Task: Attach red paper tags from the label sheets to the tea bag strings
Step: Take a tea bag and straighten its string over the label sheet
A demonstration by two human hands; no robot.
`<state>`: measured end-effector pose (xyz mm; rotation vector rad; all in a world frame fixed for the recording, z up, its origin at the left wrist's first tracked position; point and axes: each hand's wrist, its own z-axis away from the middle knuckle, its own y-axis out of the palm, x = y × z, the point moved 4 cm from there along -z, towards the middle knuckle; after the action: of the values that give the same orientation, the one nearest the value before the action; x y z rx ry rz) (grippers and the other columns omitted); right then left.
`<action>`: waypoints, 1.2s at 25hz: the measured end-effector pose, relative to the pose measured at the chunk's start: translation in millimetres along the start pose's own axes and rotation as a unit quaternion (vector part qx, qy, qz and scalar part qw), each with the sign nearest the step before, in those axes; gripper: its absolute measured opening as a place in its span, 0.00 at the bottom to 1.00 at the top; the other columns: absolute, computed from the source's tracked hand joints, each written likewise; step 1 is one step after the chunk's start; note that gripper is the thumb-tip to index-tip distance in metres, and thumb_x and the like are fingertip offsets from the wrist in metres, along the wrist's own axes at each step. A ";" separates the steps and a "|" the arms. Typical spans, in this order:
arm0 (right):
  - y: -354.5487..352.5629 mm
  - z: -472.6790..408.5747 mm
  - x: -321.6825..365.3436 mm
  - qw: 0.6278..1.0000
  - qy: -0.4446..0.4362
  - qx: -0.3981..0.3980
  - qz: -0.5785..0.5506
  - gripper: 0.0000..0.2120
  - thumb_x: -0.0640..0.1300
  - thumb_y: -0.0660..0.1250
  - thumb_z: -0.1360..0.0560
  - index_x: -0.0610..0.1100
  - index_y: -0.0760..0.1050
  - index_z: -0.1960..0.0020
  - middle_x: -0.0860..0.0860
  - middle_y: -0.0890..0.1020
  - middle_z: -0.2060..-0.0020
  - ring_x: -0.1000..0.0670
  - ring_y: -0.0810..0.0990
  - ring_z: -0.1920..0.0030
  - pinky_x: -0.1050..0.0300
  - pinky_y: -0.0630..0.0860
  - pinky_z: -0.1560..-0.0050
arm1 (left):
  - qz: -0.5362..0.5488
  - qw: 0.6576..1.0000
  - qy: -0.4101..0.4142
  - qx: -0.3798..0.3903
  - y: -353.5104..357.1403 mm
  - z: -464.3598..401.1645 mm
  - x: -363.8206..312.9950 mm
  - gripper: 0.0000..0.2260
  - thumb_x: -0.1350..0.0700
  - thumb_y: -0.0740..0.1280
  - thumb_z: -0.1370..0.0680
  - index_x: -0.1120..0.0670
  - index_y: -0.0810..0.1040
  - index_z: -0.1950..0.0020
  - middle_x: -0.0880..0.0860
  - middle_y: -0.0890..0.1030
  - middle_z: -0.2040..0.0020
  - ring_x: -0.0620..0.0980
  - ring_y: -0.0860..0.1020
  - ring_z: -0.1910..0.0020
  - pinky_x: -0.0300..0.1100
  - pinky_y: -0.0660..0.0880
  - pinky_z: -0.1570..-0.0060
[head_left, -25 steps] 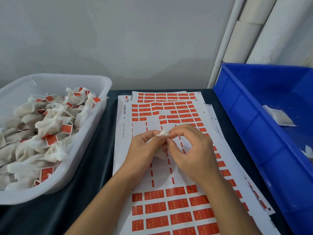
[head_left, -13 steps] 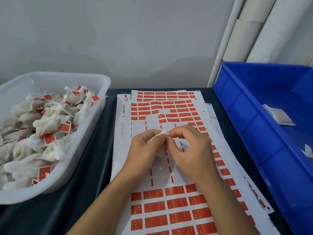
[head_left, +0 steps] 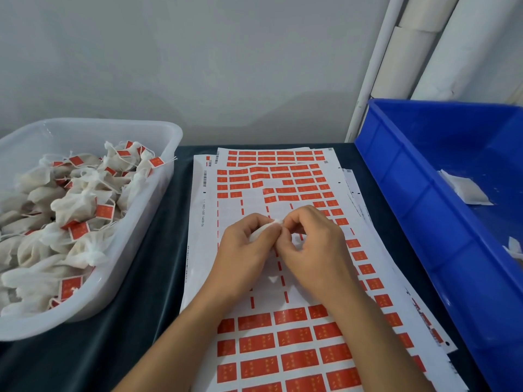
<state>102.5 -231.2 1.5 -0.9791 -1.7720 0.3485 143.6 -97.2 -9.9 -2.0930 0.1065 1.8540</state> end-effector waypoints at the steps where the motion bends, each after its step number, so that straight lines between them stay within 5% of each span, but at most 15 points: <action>1: -0.2 0.2 0.7 1.000 0.001 0.006 -0.022 0.08 0.51 0.70 0.23 0.57 0.70 0.54 0.64 0.76 0.58 0.60 0.78 0.52 0.74 0.74 0.60 | 0.004 1.000 -0.003 -0.002 -0.1 0.0 -0.2 0.09 0.48 0.66 0.17 0.46 0.82 0.56 0.46 0.84 0.58 0.46 0.84 0.56 0.33 0.80 0.57; 4: -0.6 0.6 3.6 0.995 0.005 0.012 -0.097 0.04 0.54 0.65 0.23 0.58 0.70 0.54 0.64 0.78 0.58 0.62 0.78 0.48 0.76 0.75 0.54 | 0.043 0.999 -0.012 -0.005 -2.0 1.6 -2.8 0.06 0.43 0.66 0.21 0.44 0.78 0.51 0.44 0.85 0.54 0.45 0.85 0.53 0.33 0.80 0.59; 9: -3.0 -0.3 5.2 0.985 0.006 0.007 -0.172 0.03 0.52 0.62 0.20 0.56 0.68 0.52 0.62 0.78 0.57 0.57 0.81 0.54 0.69 0.78 0.60 | 0.061 0.997 0.035 0.034 -3.1 3.3 -12.9 0.06 0.46 0.64 0.19 0.40 0.81 0.49 0.50 0.86 0.55 0.53 0.85 0.54 0.45 0.84 0.53; 14: -13.7 -2.8 -5.4 0.989 0.030 -0.029 -0.139 0.08 0.48 0.64 0.17 0.58 0.66 0.50 0.64 0.78 0.56 0.61 0.81 0.51 0.74 0.76 0.58 | 0.076 0.996 0.015 0.046 -2.2 0.7 -10.0 0.07 0.48 0.67 0.22 0.47 0.84 0.52 0.50 0.80 0.65 0.47 0.77 0.64 0.38 0.77 0.59; 18: -14.6 -3.2 -10.7 0.988 0.061 -0.034 -0.136 0.08 0.48 0.65 0.17 0.59 0.68 0.50 0.64 0.80 0.54 0.64 0.79 0.47 0.76 0.76 0.58 | 0.062 0.997 -0.005 0.042 -2.4 -0.9 -6.0 0.06 0.46 0.67 0.23 0.44 0.84 0.54 0.47 0.81 0.65 0.43 0.78 0.65 0.36 0.76 0.59; 23: -11.3 -8.3 -16.0 0.968 0.098 0.016 -0.229 0.04 0.53 0.63 0.19 0.58 0.76 0.46 0.67 0.81 0.48 0.61 0.80 0.44 0.62 0.80 0.48 | 0.065 0.997 -0.025 0.019 -5.2 -2.5 1.2 0.06 0.48 0.67 0.23 0.44 0.84 0.54 0.47 0.81 0.65 0.44 0.78 0.65 0.46 0.81 0.53; 27: -8.9 -8.1 -5.9 0.976 0.059 0.063 -0.198 0.04 0.56 0.67 0.19 0.64 0.78 0.46 0.70 0.80 0.48 0.66 0.78 0.43 0.75 0.76 0.52 | 0.072 0.997 -0.023 0.009 -5.9 -3.0 1.6 0.06 0.51 0.68 0.20 0.45 0.83 0.55 0.52 0.83 0.61 0.55 0.81 0.60 0.42 0.81 0.55; 30: -9.7 -7.9 -7.9 0.983 0.056 0.067 -0.160 0.05 0.52 0.70 0.20 0.63 0.79 0.49 0.70 0.81 0.51 0.66 0.79 0.46 0.79 0.72 0.53 | 0.077 0.997 -0.024 0.006 -6.5 -2.7 2.3 0.06 0.52 0.68 0.19 0.48 0.83 0.53 0.51 0.84 0.59 0.53 0.82 0.58 0.39 0.82 0.55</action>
<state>106.1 -244.8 5.9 -0.5943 -1.7432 0.2007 148.3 -91.5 -10.6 -2.0821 0.2724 1.9853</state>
